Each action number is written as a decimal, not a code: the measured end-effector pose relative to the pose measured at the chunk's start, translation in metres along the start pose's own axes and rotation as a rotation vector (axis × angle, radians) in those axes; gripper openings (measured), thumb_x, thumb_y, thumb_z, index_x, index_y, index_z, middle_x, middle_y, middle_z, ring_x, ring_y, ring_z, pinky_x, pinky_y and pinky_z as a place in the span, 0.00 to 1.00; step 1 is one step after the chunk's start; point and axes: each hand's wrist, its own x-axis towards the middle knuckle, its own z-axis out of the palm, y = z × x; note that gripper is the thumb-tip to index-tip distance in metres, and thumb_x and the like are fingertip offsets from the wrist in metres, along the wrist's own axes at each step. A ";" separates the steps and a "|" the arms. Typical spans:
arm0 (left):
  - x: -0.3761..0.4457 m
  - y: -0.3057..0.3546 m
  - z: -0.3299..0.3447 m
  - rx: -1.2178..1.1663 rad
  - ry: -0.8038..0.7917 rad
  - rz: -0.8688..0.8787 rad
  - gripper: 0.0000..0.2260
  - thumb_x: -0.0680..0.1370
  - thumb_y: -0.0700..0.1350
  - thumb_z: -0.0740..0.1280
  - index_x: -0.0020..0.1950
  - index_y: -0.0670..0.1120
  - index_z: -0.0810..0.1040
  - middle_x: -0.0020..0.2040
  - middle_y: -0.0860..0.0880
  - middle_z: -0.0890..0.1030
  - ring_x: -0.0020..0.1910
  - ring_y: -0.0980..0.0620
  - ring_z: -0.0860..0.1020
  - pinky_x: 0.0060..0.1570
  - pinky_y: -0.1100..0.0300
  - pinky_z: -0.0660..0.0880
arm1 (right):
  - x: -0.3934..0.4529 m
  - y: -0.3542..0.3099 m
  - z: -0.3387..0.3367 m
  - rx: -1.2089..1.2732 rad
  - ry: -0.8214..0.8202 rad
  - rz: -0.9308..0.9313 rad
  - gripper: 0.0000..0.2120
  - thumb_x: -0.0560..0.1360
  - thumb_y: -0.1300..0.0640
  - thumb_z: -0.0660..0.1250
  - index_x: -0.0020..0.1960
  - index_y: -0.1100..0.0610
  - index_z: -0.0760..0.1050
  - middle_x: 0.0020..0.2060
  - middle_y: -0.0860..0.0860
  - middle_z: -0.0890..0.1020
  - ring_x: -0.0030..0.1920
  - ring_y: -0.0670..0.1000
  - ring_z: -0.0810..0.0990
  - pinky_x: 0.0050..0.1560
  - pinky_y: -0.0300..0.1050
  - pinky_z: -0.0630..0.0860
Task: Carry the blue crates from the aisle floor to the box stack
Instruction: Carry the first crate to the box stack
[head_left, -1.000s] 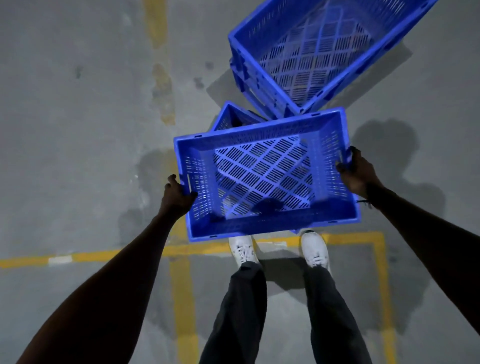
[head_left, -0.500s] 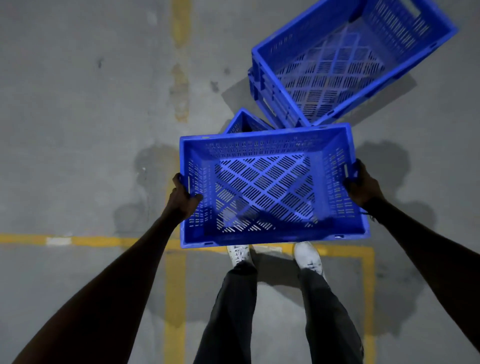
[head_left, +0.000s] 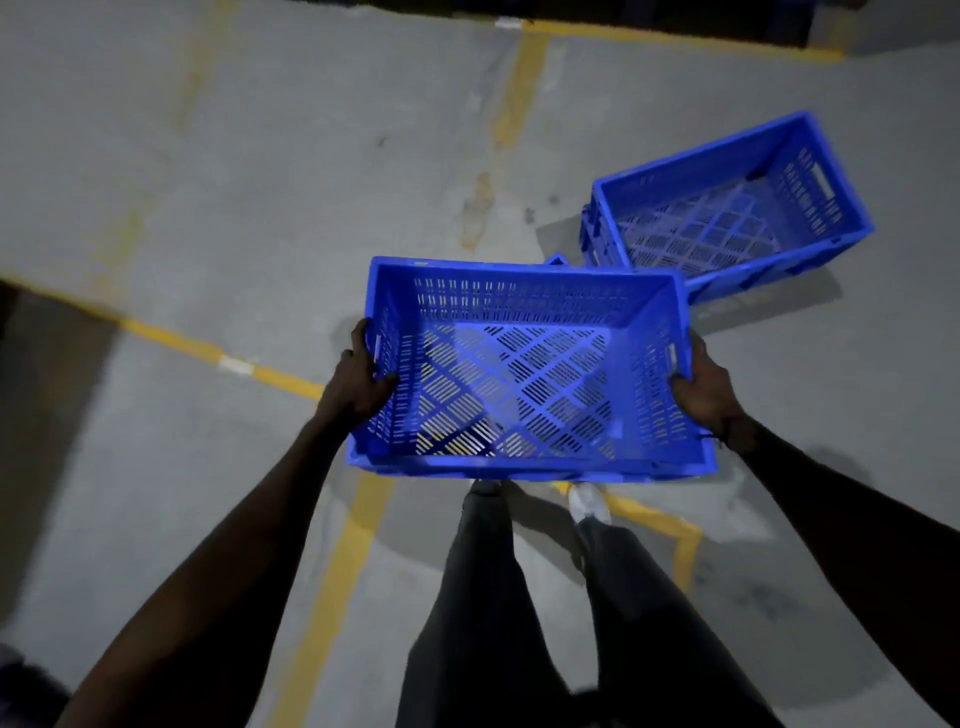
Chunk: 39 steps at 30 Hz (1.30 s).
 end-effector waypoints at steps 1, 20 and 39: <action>-0.026 -0.003 -0.012 -0.018 0.036 -0.005 0.45 0.70 0.62 0.64 0.81 0.50 0.47 0.53 0.34 0.79 0.50 0.35 0.79 0.45 0.48 0.74 | -0.012 -0.011 -0.007 -0.015 -0.008 -0.050 0.34 0.79 0.64 0.63 0.81 0.59 0.52 0.57 0.72 0.79 0.53 0.72 0.79 0.52 0.58 0.74; -0.481 -0.139 -0.044 -0.487 0.801 -0.640 0.30 0.79 0.43 0.68 0.77 0.45 0.59 0.56 0.38 0.83 0.51 0.37 0.82 0.47 0.51 0.74 | -0.186 -0.319 0.077 -0.368 -0.342 -0.989 0.36 0.68 0.57 0.55 0.76 0.64 0.63 0.61 0.68 0.79 0.56 0.70 0.80 0.56 0.55 0.74; -0.726 -0.154 0.167 -1.048 1.208 -1.489 0.29 0.78 0.45 0.70 0.74 0.45 0.59 0.59 0.36 0.82 0.54 0.34 0.82 0.53 0.43 0.78 | -0.484 -0.459 0.399 -0.727 -1.038 -1.721 0.37 0.63 0.59 0.60 0.73 0.65 0.67 0.51 0.67 0.83 0.52 0.69 0.81 0.53 0.55 0.74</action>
